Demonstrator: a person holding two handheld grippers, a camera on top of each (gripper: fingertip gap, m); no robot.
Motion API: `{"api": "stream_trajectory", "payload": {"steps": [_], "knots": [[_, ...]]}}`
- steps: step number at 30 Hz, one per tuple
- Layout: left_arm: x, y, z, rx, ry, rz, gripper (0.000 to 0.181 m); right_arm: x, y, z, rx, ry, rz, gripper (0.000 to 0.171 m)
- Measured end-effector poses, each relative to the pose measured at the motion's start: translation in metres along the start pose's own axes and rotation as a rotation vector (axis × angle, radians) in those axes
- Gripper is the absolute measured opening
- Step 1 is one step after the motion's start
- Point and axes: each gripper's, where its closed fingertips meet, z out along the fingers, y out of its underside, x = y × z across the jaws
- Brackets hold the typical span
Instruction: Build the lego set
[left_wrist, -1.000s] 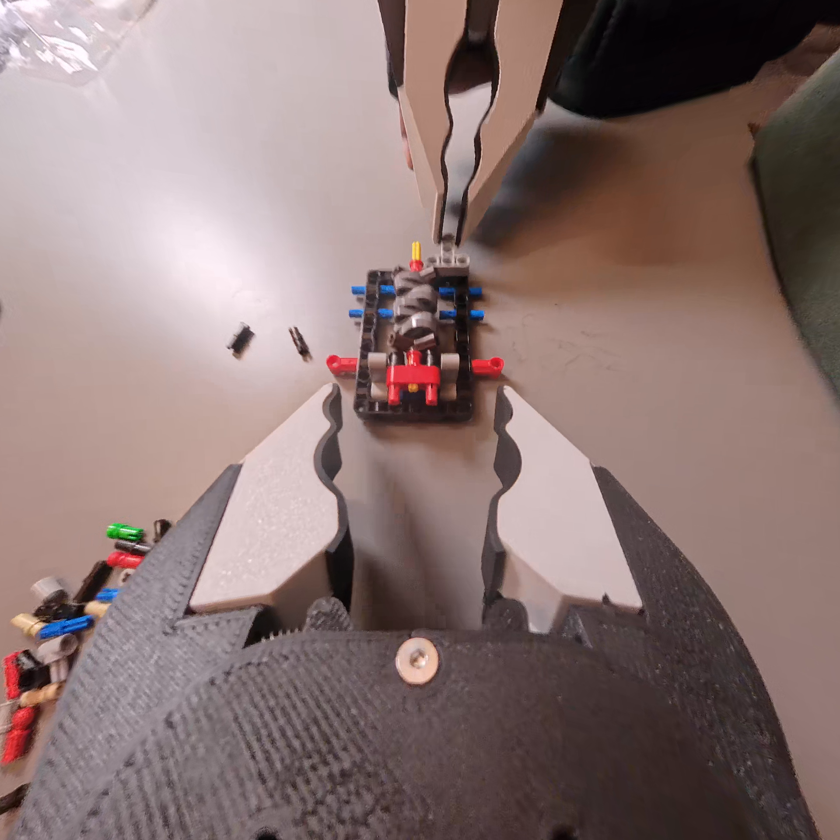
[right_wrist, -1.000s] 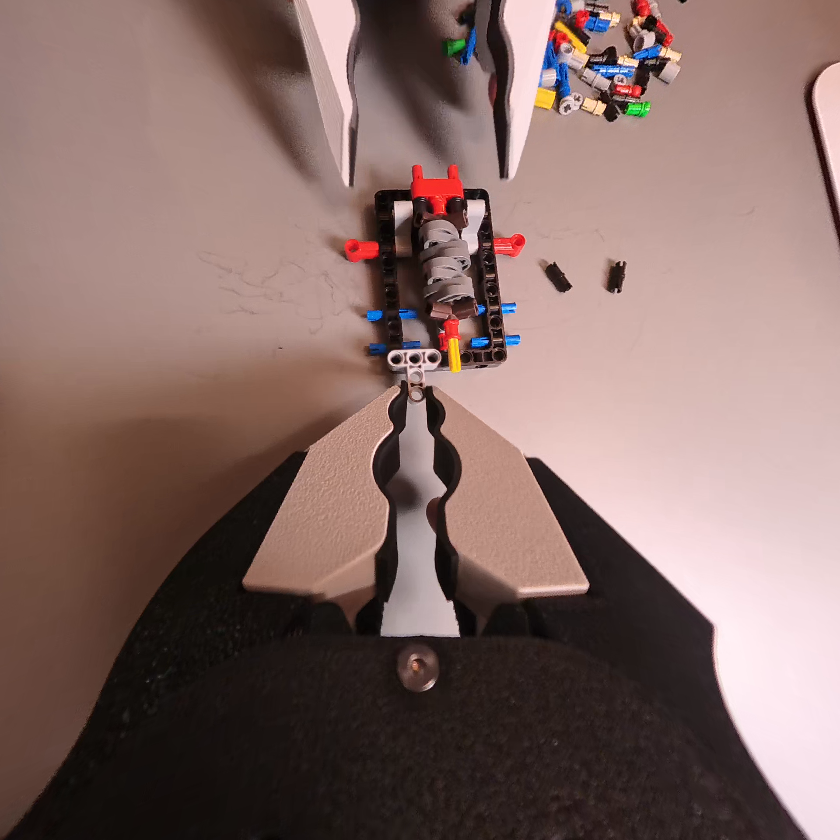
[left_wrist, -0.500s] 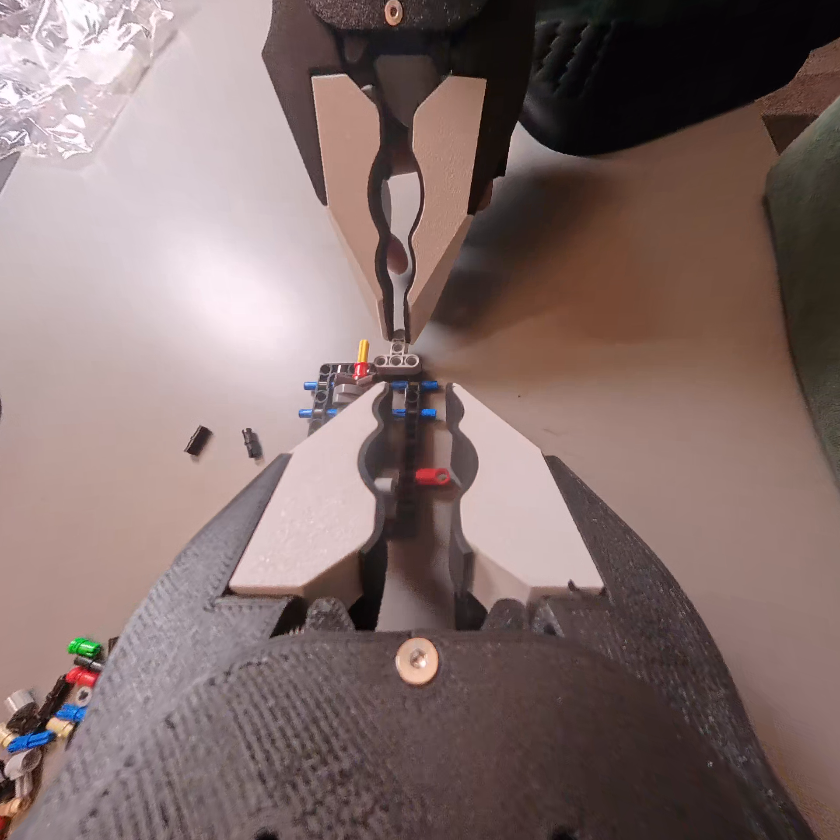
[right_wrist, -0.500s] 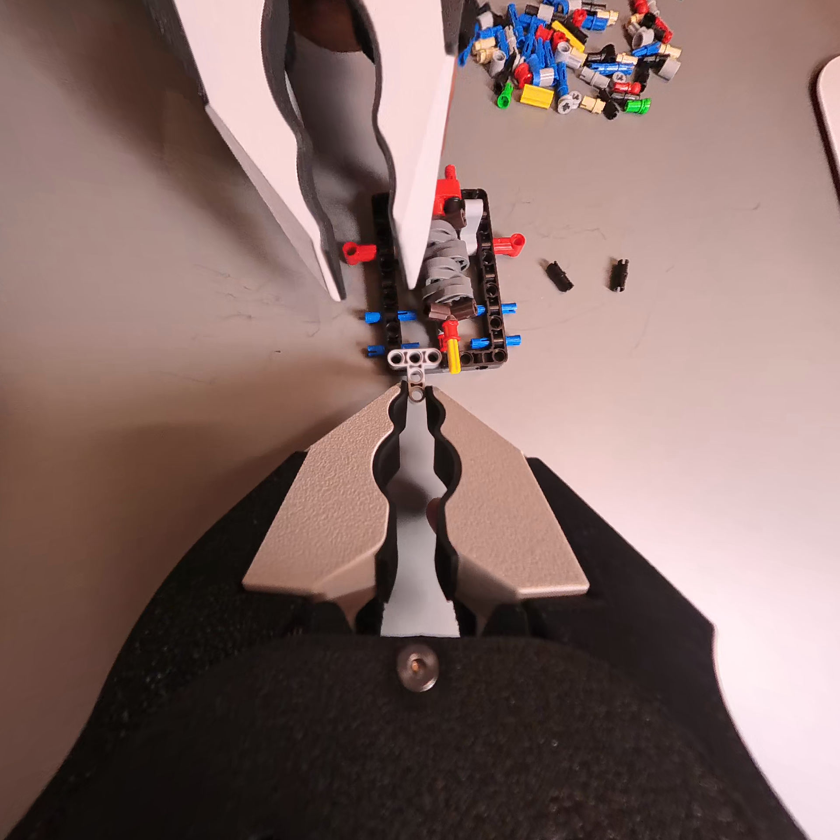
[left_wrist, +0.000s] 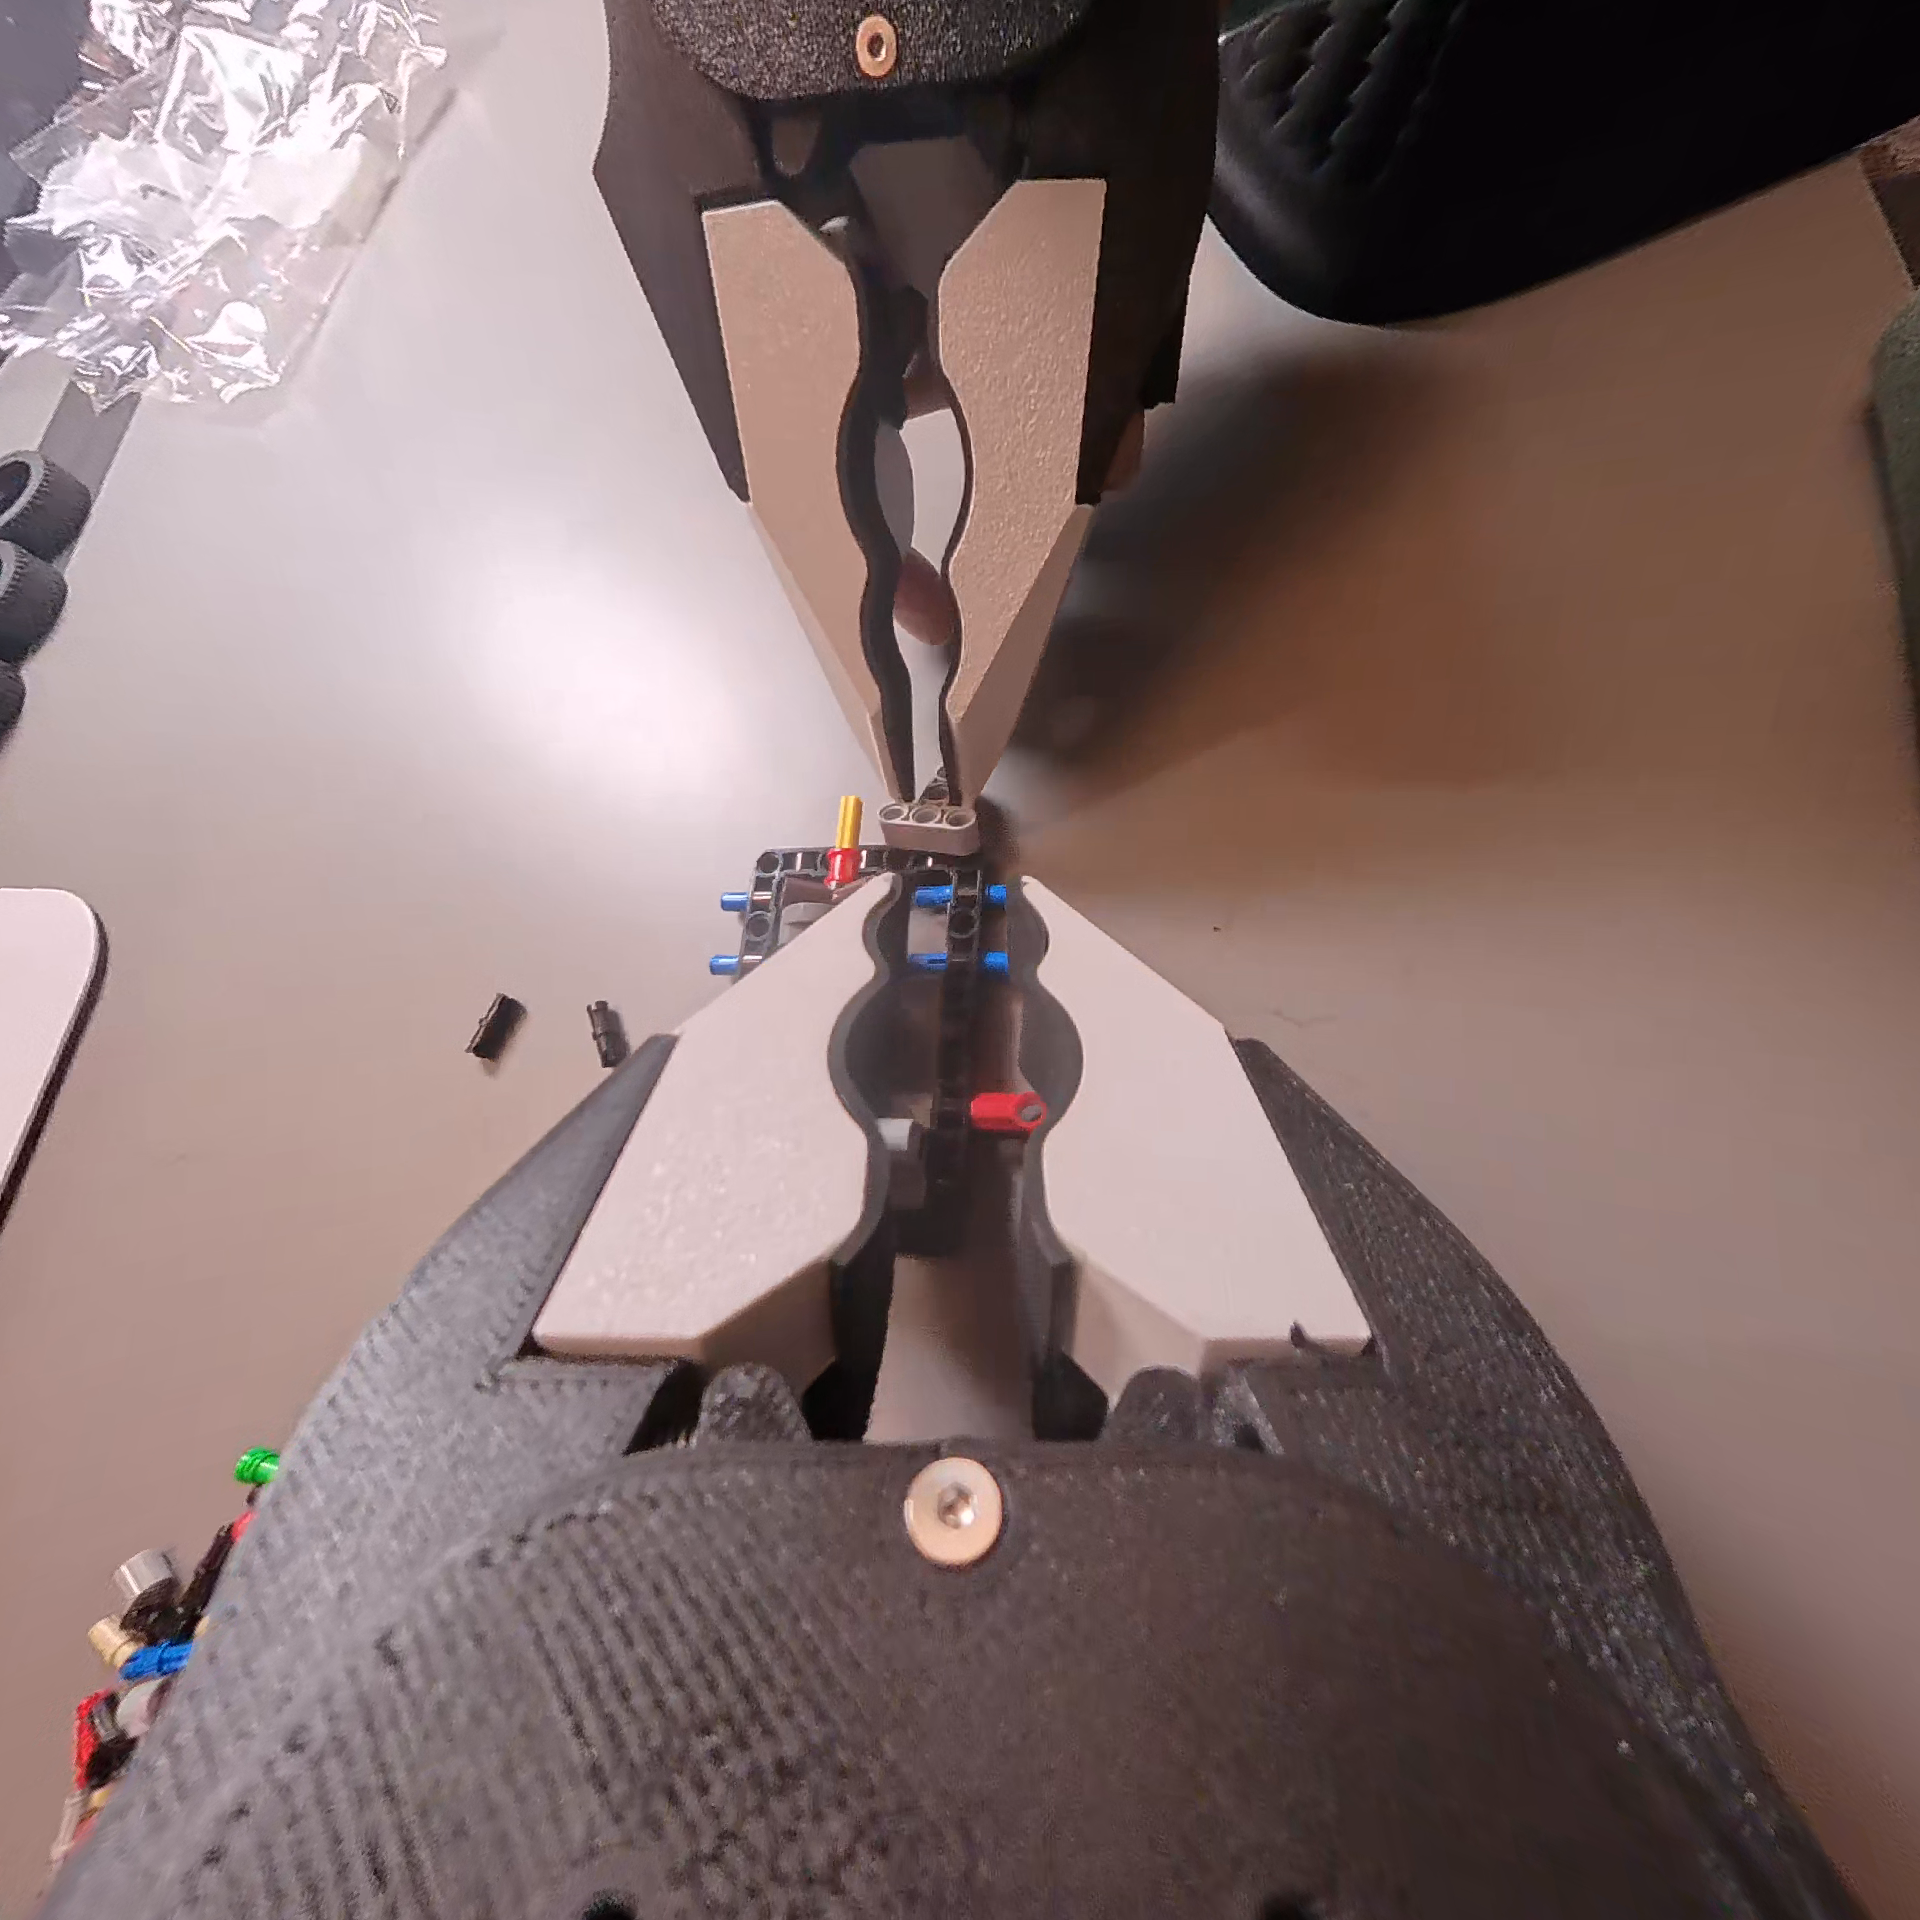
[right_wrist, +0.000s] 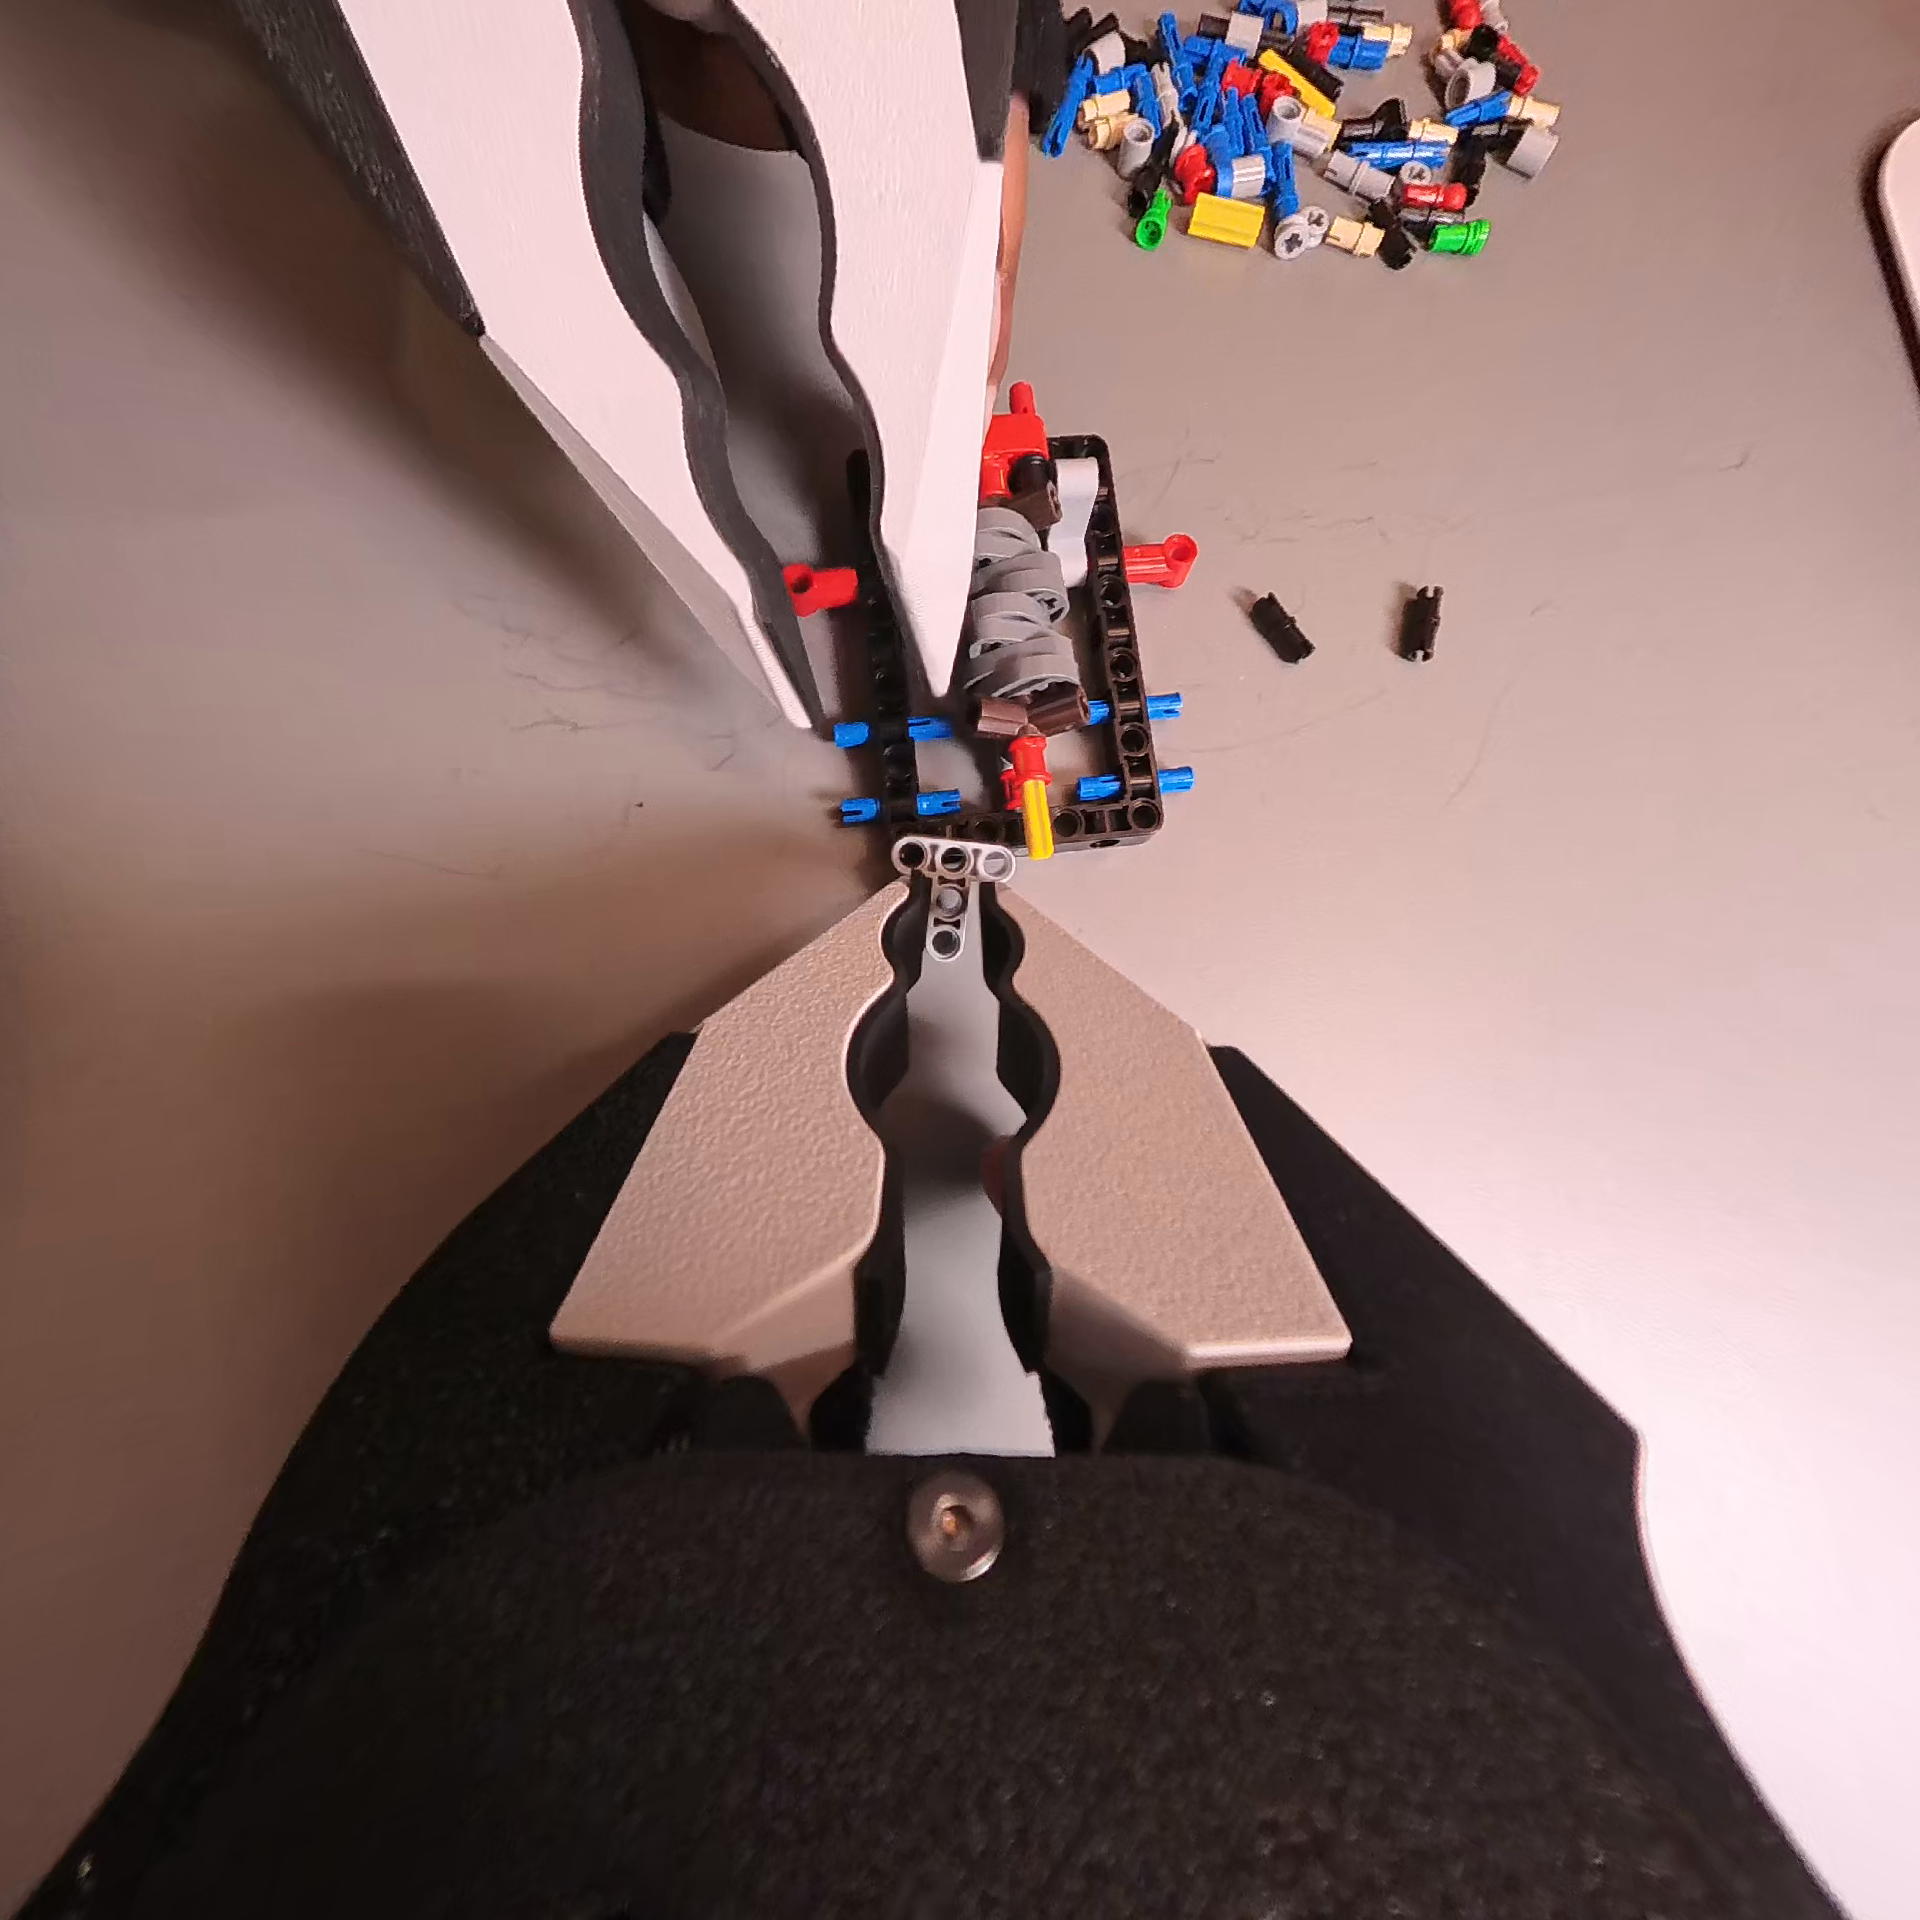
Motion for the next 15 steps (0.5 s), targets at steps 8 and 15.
{"api": "stream_trajectory", "payload": {"steps": [8, 15], "knots": [[-0.010, 0.003, -0.006, 0.011, -0.028, -0.025, 0.018, -0.001, 0.000, 0.001, 0.014, -0.013, 0.010, 0.008], [-0.026, 0.022, -0.019, -0.019, -0.038, -0.104, 0.085, -0.012, 0.007, -0.005, -0.040, -0.045, -0.035, 0.005]]}}
